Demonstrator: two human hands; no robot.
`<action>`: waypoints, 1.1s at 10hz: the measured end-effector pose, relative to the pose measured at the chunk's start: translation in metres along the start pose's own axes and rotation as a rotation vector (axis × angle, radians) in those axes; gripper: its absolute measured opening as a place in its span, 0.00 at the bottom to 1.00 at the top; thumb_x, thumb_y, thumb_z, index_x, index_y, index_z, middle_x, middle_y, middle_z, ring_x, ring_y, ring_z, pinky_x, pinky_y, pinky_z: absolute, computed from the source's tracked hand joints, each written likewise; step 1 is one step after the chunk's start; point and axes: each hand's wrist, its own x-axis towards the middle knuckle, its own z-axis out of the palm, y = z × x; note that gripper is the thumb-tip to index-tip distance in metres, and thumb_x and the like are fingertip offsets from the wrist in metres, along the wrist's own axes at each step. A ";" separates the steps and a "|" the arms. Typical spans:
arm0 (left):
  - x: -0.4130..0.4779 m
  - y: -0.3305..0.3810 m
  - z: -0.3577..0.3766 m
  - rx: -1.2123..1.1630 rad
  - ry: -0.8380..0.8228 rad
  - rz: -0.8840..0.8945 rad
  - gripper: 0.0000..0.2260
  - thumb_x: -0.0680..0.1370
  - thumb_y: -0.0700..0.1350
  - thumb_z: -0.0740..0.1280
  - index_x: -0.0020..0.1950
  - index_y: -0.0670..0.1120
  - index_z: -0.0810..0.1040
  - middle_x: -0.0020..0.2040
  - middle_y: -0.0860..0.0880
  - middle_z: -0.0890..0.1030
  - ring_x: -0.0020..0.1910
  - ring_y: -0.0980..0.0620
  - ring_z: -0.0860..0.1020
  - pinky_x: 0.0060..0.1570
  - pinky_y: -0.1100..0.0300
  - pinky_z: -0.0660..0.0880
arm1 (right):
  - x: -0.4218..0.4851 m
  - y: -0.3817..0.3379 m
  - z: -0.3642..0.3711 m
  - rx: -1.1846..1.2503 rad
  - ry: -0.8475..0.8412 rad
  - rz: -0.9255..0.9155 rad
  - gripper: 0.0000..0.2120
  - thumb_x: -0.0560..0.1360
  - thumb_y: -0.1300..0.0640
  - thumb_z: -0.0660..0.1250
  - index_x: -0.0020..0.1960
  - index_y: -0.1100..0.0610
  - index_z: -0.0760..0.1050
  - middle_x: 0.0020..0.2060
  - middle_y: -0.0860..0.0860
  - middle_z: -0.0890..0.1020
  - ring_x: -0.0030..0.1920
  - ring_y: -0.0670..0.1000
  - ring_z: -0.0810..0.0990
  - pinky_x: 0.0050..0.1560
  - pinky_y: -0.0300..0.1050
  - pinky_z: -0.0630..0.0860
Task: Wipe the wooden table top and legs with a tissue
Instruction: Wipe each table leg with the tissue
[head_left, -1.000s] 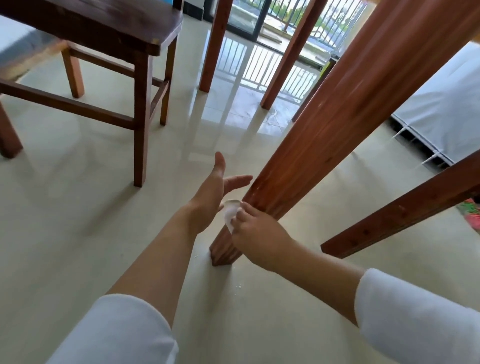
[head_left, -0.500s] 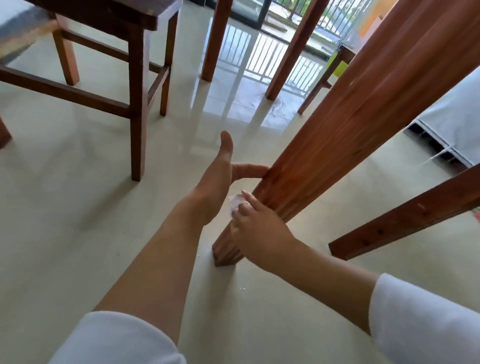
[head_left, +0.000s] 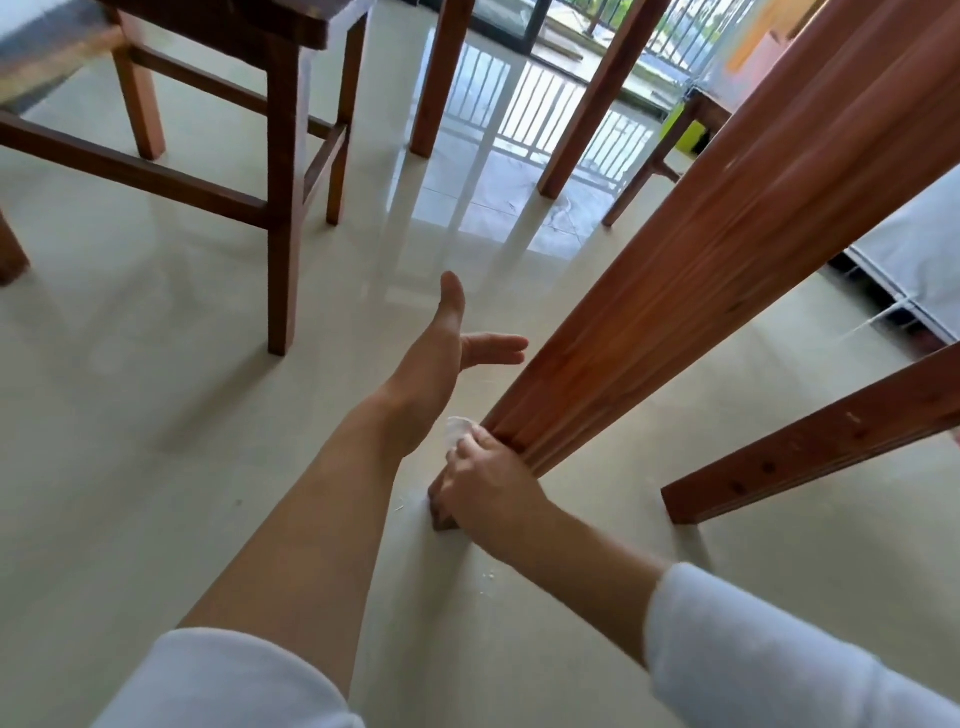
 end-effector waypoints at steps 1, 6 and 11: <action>-0.001 0.001 0.003 -0.020 -0.040 -0.001 0.40 0.75 0.67 0.33 0.52 0.52 0.84 0.56 0.55 0.82 0.63 0.57 0.70 0.72 0.42 0.41 | 0.012 -0.018 0.032 0.057 -0.108 -0.002 0.12 0.79 0.59 0.60 0.60 0.60 0.76 0.64 0.57 0.74 0.69 0.57 0.64 0.72 0.52 0.52; -0.018 0.038 0.035 0.109 0.051 0.026 0.32 0.77 0.64 0.36 0.56 0.52 0.76 0.66 0.50 0.74 0.68 0.50 0.68 0.70 0.49 0.53 | -0.040 0.046 0.044 -0.295 0.230 -0.458 0.19 0.74 0.63 0.57 0.40 0.49 0.84 0.47 0.45 0.84 0.55 0.49 0.80 0.70 0.48 0.63; -0.076 0.081 0.127 0.210 0.404 0.039 0.26 0.79 0.62 0.42 0.74 0.55 0.59 0.74 0.54 0.63 0.73 0.51 0.62 0.73 0.45 0.55 | -0.096 0.138 0.064 -0.149 0.656 -0.454 0.02 0.65 0.56 0.75 0.38 0.50 0.84 0.44 0.44 0.84 0.53 0.46 0.80 0.63 0.40 0.72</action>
